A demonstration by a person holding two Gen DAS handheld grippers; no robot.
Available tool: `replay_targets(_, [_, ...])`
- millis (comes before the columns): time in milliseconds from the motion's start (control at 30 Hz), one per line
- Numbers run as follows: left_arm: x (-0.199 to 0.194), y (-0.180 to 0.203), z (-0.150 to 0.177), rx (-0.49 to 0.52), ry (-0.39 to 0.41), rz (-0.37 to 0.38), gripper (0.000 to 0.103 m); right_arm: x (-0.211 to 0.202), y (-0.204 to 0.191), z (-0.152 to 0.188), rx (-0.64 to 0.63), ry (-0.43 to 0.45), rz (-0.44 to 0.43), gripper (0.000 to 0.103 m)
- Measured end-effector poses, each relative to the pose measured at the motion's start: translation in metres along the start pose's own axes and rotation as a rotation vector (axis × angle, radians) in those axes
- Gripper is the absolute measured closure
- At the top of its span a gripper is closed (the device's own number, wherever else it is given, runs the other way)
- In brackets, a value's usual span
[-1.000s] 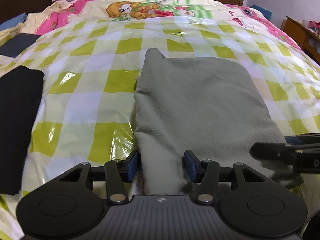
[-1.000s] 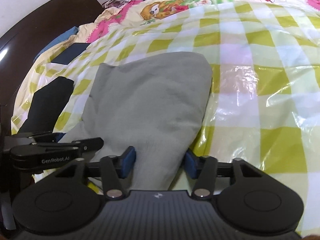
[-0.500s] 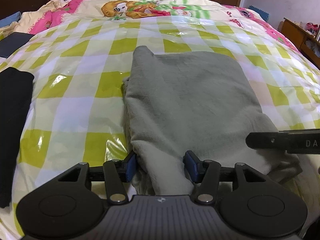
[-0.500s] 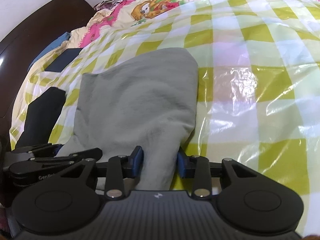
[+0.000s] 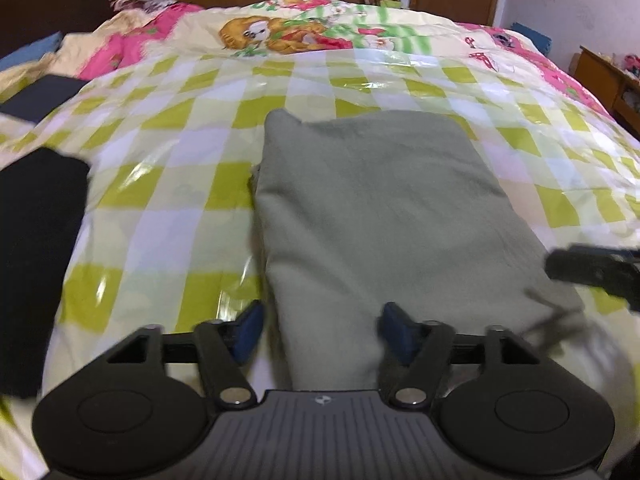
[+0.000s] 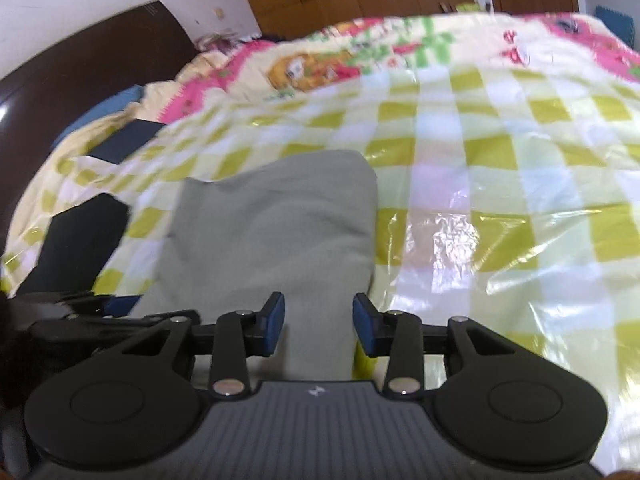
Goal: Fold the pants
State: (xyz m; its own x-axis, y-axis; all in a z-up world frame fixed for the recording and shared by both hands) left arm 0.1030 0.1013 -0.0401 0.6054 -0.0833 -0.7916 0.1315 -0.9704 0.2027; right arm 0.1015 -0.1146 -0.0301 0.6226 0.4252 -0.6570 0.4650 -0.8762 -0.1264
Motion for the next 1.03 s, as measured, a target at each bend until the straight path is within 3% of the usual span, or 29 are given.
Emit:
replay_targets(167, [-0.028, -0.002, 0.025, 0.004, 0.049, -0.034, 0.0, -0.024, -0.018, 0.029, -0.01, -0.015, -0.014, 0.059])
replay_targets(467, [-0.061, 0.001, 0.05, -0.016, 0.086, -0.042, 0.0, -0.042, -0.033, 0.052, 0.013, -0.034, -0.028, 0.057])
replay_targets(1033, [-0.084, 0.021, 0.074, 0.068, 0.107, -0.03, 0.0, -0.051, -0.045, 0.06, -0.02, -0.031, 0.019, 0.052])
Point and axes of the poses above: each gripper's, at about its wrist camera, not at the fingertips, and x roughly the way its jaws point, y to its right, z to its underside, the point moved 4 cm from there along x, roughly the way its jaws point, and after that the axes turned 15 degrees about -x, right-handed, at the moved point
